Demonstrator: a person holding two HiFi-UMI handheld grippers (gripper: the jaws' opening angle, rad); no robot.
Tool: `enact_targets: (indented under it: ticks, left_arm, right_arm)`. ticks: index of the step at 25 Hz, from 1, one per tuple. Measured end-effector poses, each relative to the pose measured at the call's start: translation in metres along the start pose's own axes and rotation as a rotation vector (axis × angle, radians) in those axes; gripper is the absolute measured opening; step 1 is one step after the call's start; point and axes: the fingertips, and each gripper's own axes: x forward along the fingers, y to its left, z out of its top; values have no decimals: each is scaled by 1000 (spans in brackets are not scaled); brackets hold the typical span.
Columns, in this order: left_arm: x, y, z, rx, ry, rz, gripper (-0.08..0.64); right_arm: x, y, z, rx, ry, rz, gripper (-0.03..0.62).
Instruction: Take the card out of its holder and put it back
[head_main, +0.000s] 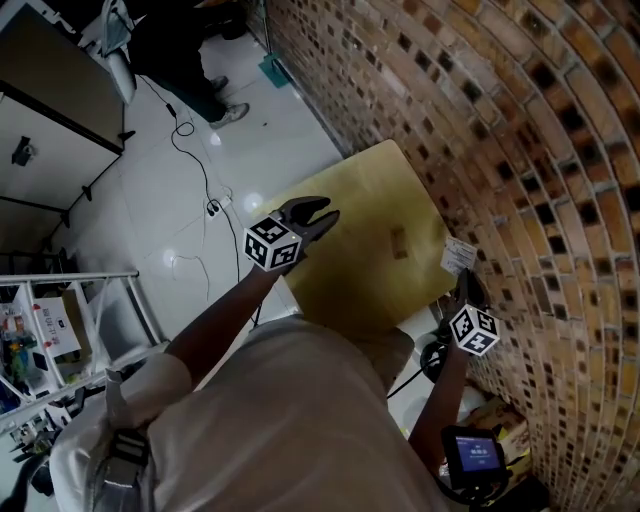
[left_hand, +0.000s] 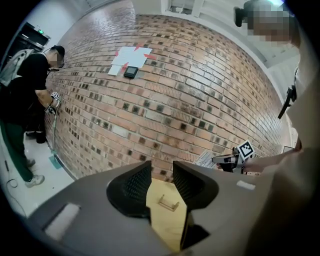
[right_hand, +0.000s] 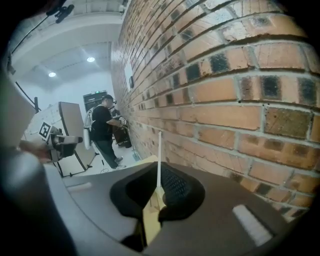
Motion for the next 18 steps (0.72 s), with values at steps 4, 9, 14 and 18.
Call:
enact_targets:
  ticks: [4,9,14,18]
  left_arm:
    - [3,-9,-9,-8,18,-12,155]
    - [11,-25,-17,0,35,-36,158]
    - [17,-35,-22,19,57,-41,160]
    - [19,-34,-26,17,69,-24,160]
  right_arm:
    - [27,16,-8,-23,63,55,15]
    - [62,31,-25,-50,142,110,15]
    - [89,43,-41,-72,205,151,15]
    - [104,47,-54,-66,245,168,15]
